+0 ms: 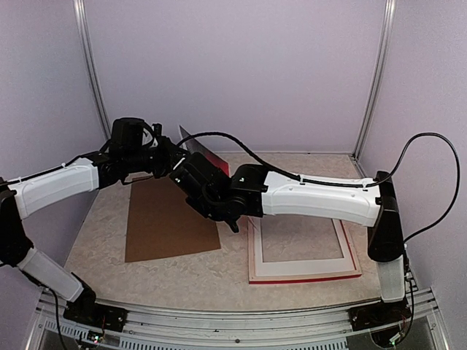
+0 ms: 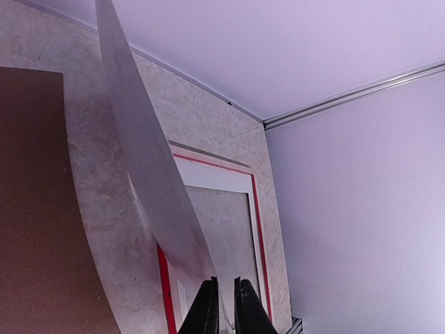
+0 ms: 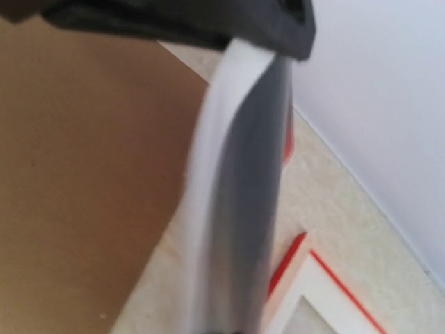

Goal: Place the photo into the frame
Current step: Pass from the left arm to the right, then place the photo on the mat board.

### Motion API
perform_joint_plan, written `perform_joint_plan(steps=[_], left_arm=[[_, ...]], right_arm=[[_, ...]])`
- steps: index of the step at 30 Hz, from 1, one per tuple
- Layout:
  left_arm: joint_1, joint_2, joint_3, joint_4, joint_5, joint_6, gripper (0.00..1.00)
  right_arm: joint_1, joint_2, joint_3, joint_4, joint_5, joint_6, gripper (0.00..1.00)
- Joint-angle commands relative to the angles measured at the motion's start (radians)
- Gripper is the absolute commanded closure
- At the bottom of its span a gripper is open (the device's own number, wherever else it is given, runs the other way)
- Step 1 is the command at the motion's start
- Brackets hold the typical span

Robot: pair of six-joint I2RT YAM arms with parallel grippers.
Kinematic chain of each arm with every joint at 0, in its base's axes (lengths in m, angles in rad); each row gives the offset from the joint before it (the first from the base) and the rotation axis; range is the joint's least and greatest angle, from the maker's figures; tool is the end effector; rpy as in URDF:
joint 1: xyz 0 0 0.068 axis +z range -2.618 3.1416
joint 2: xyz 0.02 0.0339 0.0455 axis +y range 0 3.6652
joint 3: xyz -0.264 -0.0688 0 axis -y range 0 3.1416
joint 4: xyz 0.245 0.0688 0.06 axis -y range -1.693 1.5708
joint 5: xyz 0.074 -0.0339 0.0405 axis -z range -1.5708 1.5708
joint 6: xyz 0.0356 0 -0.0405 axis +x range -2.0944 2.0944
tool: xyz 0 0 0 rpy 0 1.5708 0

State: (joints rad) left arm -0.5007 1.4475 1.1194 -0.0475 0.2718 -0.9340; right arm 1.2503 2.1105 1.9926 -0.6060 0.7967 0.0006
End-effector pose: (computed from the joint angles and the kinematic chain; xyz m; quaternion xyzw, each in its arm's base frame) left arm 0.2933 -0.1714 0.3136 -0.1016 0.8163 -0.4509 0.3465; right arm 0.1754 0.4476 0.3052 -0.3623 0.7748 -0.0650 0.5141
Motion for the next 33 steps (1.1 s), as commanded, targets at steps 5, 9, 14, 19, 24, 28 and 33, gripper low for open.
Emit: perform_joint_plan(steps=[5,9,14,19,24,28,33], left_arm=[[0.028,-0.002,0.084,-0.005,0.026,0.052,0.69],[0.057,-0.028,0.097,-0.003,0.065,0.087,0.49],[0.106,-0.101,0.097,-0.022,0.07,0.141,0.27],[0.121,-0.166,0.104,-0.084,0.013,0.207,0.16],[0.107,-0.176,0.113,-0.133,-0.027,0.25,0.13],[0.079,-0.178,0.099,-0.134,-0.064,0.258,0.12],[0.027,-0.148,0.099,-0.137,-0.092,0.27,0.12]], right_arm=[[-0.002,-0.088,0.053,-0.095,0.047,0.129,1.0],[-0.048,-0.139,0.083,-0.217,-0.011,0.245,1.0],[-0.126,-0.295,-0.008,-0.303,-0.086,0.399,1.0],[-0.273,-0.525,-0.223,-0.344,-0.201,0.577,1.0],[-0.49,-0.738,-0.45,-0.331,-0.367,0.656,1.0],[-0.609,-0.844,-0.637,-0.319,-0.428,0.7,1.0],[-0.699,-0.882,-0.817,-0.26,-0.526,0.718,1.0]])
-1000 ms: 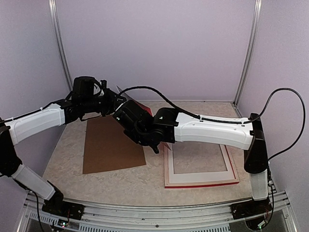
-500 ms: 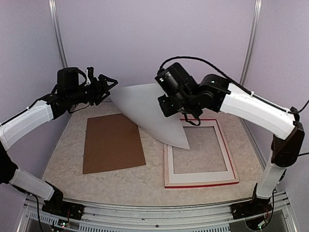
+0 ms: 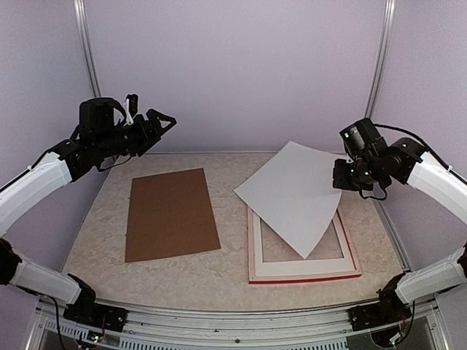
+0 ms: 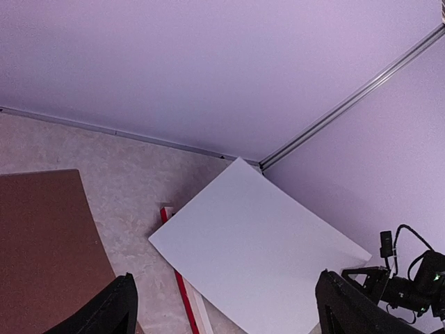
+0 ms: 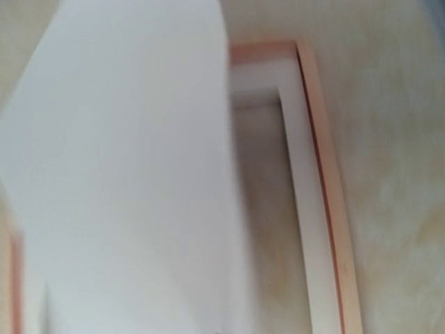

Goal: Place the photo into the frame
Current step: Place the photo on the mat board.

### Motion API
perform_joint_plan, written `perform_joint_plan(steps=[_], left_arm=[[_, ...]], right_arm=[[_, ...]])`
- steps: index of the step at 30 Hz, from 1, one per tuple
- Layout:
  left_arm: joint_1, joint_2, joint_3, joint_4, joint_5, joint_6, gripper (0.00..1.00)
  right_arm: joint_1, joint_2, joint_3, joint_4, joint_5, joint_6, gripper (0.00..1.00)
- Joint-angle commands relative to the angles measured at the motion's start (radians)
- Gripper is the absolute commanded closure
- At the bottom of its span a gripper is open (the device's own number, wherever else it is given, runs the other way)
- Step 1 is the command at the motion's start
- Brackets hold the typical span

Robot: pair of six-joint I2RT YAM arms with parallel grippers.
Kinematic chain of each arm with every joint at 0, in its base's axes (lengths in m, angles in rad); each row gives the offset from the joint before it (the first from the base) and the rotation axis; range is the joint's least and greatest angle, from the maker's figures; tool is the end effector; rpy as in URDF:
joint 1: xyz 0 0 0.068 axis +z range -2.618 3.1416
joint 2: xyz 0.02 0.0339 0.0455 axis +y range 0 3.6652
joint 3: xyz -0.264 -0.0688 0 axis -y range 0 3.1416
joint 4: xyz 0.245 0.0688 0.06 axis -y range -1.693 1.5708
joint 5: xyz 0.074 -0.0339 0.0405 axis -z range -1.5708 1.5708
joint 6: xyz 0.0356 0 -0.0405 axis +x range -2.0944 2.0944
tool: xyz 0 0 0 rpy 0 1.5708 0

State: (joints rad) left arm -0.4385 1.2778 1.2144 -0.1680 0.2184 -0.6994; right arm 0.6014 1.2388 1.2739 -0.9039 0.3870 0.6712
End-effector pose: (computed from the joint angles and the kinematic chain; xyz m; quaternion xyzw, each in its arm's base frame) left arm 0.2665 -0.1335 0.3857 -0.0343 0.7815 -0.4044 0.4738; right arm 0.2103 0.1280 0.3500 0.0982 0.9186 0.0553 0.3787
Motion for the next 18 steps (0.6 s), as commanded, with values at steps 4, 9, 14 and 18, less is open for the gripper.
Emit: perform_joint_plan(steps=[4,9,14,18], left_arm=[[-0.095,0.064,-0.005,-0.028,-0.068,0.049,0.11],[-0.169,0.125,-0.052,-0.01,-0.104,0.049,0.11],[-0.227,0.203,-0.071,0.036,-0.122,0.047,0.11],[-0.257,0.272,-0.059,0.059,-0.13,0.056,0.1]], right_arm=[[-0.078,-0.008,-0.16,0.04,-0.136,0.064,1.0],[-0.079,-0.028,-0.238,0.059,-0.187,0.112,1.0],[-0.075,-0.056,-0.35,0.125,-0.261,0.172,1.0],[-0.045,-0.061,-0.412,0.153,-0.286,0.21,0.92]])
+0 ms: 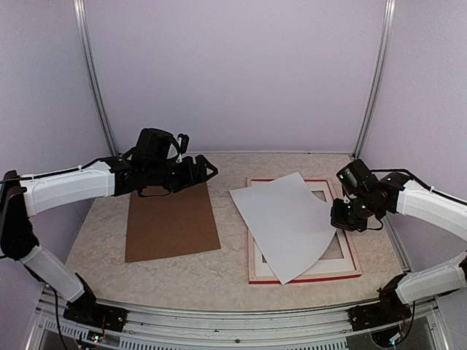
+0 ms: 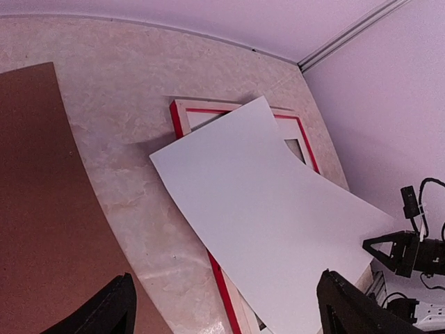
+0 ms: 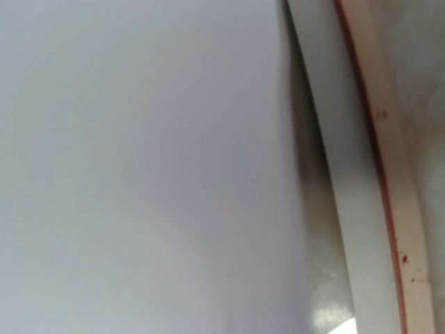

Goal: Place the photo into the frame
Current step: Place the photo on the mat board, then pick up the photo from the mat board.

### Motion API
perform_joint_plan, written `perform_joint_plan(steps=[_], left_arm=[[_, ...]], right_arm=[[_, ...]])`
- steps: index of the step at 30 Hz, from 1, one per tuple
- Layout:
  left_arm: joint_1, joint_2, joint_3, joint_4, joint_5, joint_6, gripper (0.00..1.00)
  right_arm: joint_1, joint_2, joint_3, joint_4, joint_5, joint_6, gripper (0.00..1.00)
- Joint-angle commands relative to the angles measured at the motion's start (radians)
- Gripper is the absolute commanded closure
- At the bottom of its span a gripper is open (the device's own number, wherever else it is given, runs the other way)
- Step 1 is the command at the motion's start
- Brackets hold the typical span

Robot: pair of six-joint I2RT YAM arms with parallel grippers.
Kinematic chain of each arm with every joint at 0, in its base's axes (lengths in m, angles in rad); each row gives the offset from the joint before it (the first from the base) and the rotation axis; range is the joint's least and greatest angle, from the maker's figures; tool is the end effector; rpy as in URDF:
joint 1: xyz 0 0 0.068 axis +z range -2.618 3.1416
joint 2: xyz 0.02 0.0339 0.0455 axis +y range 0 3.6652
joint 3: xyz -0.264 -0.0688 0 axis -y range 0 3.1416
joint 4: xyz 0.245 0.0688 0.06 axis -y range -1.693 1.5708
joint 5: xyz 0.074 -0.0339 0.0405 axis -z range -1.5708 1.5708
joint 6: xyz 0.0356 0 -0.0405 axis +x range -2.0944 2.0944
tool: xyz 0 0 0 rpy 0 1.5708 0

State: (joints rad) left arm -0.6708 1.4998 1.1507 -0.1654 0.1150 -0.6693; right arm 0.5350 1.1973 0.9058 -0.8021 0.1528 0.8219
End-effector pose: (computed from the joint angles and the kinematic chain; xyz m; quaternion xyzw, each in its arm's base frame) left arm 0.2694 -0.2190 0.2956 0.0296 0.8623 -0.3513 0.3635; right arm 0.1970 0.1104 0.2494 0.1564 0.9563 0.0902 0.2300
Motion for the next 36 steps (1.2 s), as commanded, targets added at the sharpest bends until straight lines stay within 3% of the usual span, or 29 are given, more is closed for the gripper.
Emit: perform_joint_plan(steps=[1,6,13,19,26,36], left_arm=[[-0.029,0.072,0.009,0.061,-0.023,0.028,0.1],[-0.039,0.181,0.029,0.084,-0.001,0.027,0.1],[-0.038,0.321,0.08,0.091,0.023,0.034,0.1],[-0.038,0.435,0.144,0.094,0.053,0.029,0.1],[-0.037,0.527,0.206,0.091,0.078,0.019,0.1],[-0.031,0.621,0.287,0.076,0.104,0.004,0.09]], right_arm=[[0.031,-0.017,-0.051,0.052,-0.053,0.067,0.91],[0.098,0.009,-0.062,0.053,-0.053,0.095,0.77],[0.153,0.019,-0.016,-0.044,0.01,0.1,0.34],[0.153,0.024,0.02,-0.137,0.088,0.074,0.11],[0.131,0.123,0.065,-0.098,0.128,-0.016,0.07],[0.021,0.319,0.187,0.127,0.076,-0.3,0.07]])
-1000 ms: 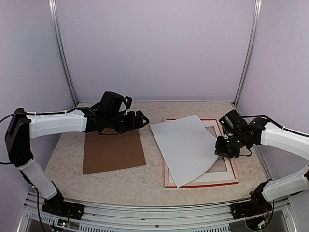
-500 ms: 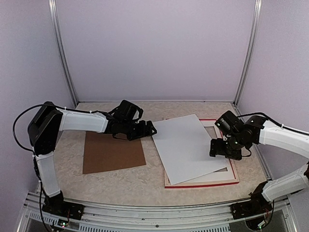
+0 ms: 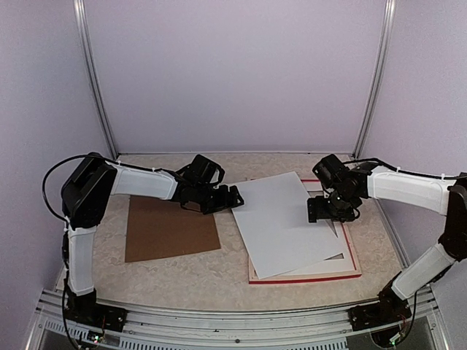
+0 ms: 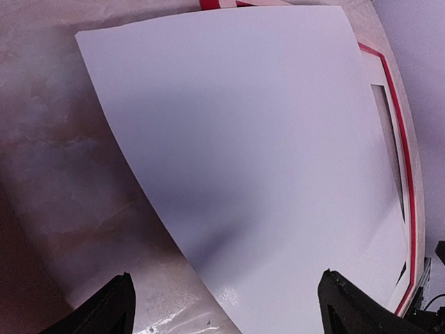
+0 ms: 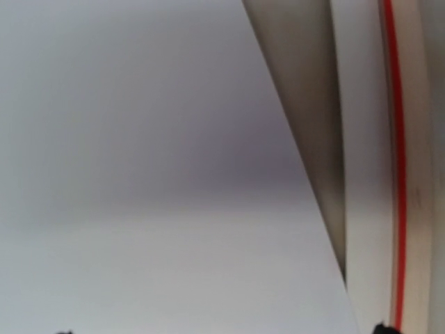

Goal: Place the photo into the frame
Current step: Pick up the photo from the mat board.

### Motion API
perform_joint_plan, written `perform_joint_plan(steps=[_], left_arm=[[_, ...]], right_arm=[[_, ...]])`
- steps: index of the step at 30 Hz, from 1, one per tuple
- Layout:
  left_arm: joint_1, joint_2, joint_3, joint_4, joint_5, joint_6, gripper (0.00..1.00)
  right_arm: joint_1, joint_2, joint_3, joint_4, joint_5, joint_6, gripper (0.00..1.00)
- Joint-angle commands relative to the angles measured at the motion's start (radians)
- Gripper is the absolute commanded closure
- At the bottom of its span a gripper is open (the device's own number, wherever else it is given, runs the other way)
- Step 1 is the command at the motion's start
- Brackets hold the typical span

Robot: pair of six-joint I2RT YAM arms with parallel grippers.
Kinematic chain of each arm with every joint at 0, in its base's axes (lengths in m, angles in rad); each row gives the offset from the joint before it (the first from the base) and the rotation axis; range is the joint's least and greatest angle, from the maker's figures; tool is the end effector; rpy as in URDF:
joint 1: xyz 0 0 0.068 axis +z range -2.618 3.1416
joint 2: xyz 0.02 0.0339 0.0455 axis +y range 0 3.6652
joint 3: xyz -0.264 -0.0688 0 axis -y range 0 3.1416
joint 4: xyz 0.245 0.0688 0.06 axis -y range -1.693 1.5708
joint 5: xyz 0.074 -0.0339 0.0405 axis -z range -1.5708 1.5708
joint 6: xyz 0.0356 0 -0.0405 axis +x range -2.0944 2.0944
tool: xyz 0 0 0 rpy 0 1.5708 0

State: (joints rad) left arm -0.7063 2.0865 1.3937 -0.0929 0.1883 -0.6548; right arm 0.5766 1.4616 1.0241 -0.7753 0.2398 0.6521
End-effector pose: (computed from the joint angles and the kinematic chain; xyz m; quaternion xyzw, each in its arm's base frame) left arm 0.3411 -0.2998 0.1558 0.0596 0.9186 -0.3071 0.2414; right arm 0.2365 0.1437 0.2248 0.0582 0.9755 0.0057 0.2123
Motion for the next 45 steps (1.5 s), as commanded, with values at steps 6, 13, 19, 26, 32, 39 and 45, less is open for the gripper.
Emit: perform_joint_plan(steps=[6,13,19,26,32,39,45], left_arm=[[0.007,0.084,0.107,-0.017,0.06,-0.02,0.06],[0.011,0.136,0.186,-0.026,0.09,-0.009,0.26],[0.022,0.12,0.168,0.028,0.093,0.0,0.54],[0.041,0.153,0.189,0.068,0.133,0.023,0.73],[0.067,0.185,0.194,0.13,0.179,0.014,0.85],[0.082,0.215,0.21,0.162,0.22,-0.005,0.8],[0.084,0.224,0.201,0.172,0.221,-0.04,0.59]], right_arm=[[-0.047,0.113,0.1,0.134,-0.029,-0.172,0.08],[-0.079,0.118,0.086,0.161,-0.049,-0.192,0.08],[-0.093,0.12,0.072,0.173,-0.058,-0.201,0.08],[-0.095,0.125,0.059,0.184,-0.064,-0.205,0.08],[-0.095,0.125,0.051,0.185,-0.063,-0.204,0.08],[-0.096,0.116,0.04,0.18,-0.054,-0.202,0.09],[-0.095,0.114,0.029,0.185,-0.06,-0.197,0.09]])
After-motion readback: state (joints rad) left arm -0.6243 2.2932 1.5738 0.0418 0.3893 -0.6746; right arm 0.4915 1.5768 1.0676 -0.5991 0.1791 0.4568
